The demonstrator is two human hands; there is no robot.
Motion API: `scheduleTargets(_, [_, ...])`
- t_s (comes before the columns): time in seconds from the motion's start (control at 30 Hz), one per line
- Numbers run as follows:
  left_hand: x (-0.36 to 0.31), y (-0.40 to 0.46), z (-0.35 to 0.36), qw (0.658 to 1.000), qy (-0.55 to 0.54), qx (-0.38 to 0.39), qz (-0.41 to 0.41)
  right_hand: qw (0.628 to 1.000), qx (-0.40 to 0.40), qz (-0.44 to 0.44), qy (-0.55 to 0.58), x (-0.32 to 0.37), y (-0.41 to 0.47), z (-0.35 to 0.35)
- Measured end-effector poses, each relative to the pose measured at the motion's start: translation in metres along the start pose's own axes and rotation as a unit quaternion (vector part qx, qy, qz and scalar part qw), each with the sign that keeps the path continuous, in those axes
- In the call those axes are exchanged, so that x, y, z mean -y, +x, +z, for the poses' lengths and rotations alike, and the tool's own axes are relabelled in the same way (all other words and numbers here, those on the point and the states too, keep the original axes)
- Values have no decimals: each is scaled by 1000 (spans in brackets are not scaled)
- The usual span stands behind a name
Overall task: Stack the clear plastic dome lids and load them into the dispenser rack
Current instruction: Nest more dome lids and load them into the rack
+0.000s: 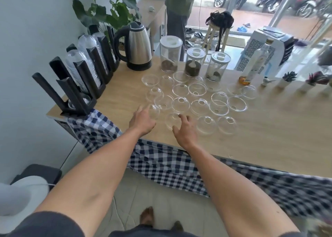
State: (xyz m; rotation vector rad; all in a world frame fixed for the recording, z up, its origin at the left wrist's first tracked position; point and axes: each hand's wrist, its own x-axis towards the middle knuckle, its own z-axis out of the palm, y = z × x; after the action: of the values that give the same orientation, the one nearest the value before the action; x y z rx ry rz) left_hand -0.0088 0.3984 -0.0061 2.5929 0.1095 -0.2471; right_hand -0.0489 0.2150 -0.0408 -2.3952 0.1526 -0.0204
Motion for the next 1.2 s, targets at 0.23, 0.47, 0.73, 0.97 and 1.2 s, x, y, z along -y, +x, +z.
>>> scheduleTargets(0.23, [12, 33, 9, 998, 50, 7, 44, 999, 15, 24, -32, -11, 21, 19])
scheduleTargets(0.47, [35, 63, 26, 997, 51, 18, 63, 997, 15, 42, -69, -20, 34, 43])
scheduleTargets(0.73, [51, 66, 36, 993, 24, -50, 101, 980, -177, 41, -82, -26, 11, 42])
scheduleTargets(0.97, [48, 58, 28, 972, 18, -182, 149, 947, -262, 157, -102, -49, 9, 9])
scheduleTargets(1.2, [17, 52, 31, 957, 8, -210, 199, 959, -189, 198, -76, -61, 10, 8])
